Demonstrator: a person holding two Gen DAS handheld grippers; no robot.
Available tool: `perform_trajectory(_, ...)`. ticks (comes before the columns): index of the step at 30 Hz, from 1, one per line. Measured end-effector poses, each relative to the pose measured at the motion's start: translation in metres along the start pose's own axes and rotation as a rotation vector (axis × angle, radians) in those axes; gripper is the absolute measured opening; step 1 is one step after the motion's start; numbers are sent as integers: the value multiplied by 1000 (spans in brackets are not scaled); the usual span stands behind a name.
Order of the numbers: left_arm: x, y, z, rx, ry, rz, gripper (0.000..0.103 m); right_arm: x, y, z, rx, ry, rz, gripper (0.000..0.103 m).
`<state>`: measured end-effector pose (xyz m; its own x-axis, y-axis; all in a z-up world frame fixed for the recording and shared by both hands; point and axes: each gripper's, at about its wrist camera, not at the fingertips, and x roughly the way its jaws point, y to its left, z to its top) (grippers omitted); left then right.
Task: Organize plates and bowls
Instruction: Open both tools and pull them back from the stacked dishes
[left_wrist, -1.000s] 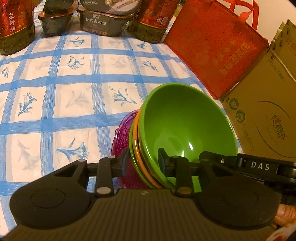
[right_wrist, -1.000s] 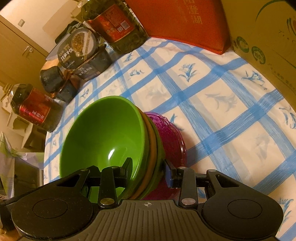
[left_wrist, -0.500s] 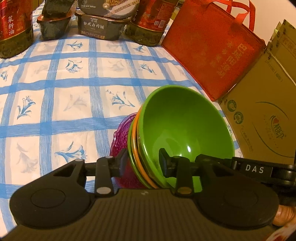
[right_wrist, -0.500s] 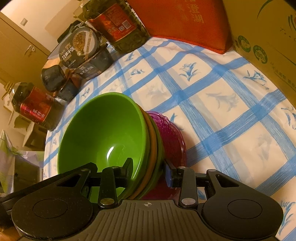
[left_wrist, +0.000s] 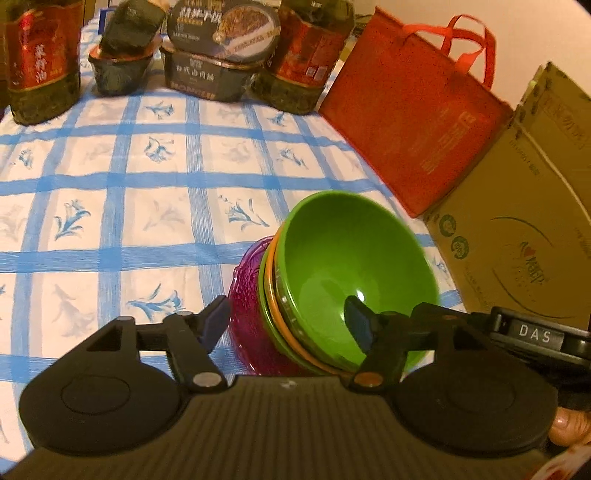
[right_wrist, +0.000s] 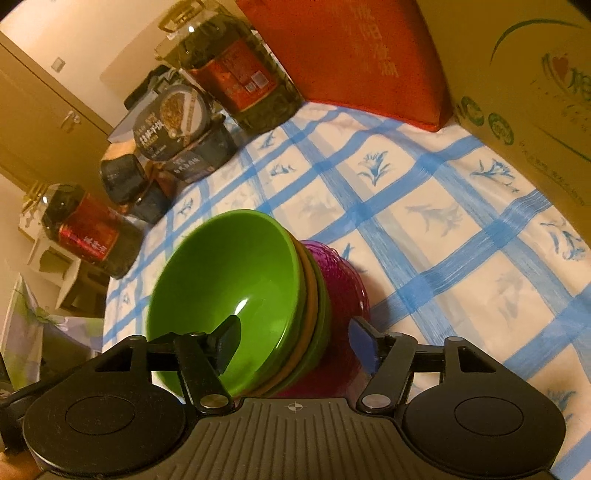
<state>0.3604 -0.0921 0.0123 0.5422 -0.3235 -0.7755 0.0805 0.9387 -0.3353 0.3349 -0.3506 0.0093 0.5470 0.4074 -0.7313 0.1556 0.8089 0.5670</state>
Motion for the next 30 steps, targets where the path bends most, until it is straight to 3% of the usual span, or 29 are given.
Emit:
perform_trajectory(8, -39, -5, -19, 17, -64, 26, 83, -39, 0, -20, -9, -53, 14, 77)
perform_trajectory(13, -60, -4, -47, 29, -129, 97, 89, -59, -7, -41, -34, -77, -9, 78)
perform_trajectory(23, -95, -8, -115, 65, -229, 210, 92, -81, 0, -115, -274, -134, -87, 79)
perform_trajectory(30, -108, -10, -157, 63, -244, 250, 93, -90, -1, -146, -338, -148, -108, 79)
